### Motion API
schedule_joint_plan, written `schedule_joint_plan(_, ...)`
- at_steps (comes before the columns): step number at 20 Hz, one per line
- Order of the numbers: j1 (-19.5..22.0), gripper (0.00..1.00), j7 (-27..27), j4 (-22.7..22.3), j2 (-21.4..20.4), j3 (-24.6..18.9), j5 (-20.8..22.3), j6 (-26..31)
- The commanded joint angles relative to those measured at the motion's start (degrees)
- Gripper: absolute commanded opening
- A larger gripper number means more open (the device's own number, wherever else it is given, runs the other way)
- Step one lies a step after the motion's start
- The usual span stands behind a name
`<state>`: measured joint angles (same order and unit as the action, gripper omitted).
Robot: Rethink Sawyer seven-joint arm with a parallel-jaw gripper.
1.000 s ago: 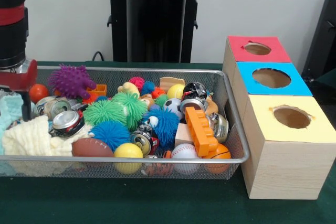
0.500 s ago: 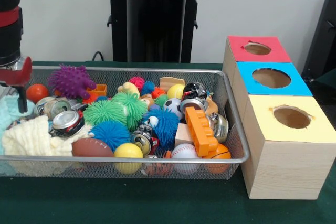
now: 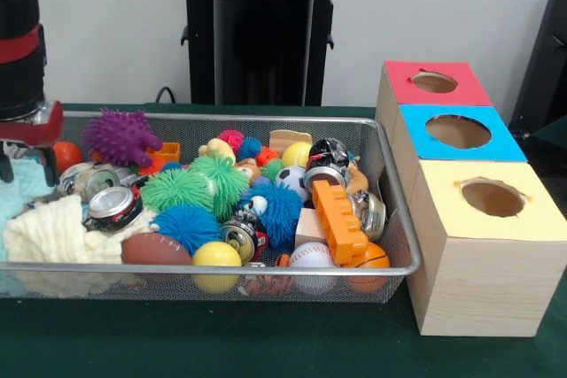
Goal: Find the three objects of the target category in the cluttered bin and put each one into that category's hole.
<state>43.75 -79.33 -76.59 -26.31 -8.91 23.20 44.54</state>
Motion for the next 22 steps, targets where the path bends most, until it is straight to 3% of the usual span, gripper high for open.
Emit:
schedule_joint_plan(1,0.5,1.0,12.1,-6.7,2.8,-6.4,4.4,-0.2)
schedule_joint_plan(11,1.7,1.0,11.3,-8.9,5.1,-6.5,8.9,-2.9)
schedule_joint_plan(22,1.8,1.0,6.9,-5.6,7.0,-3.6,15.7,-9.8)
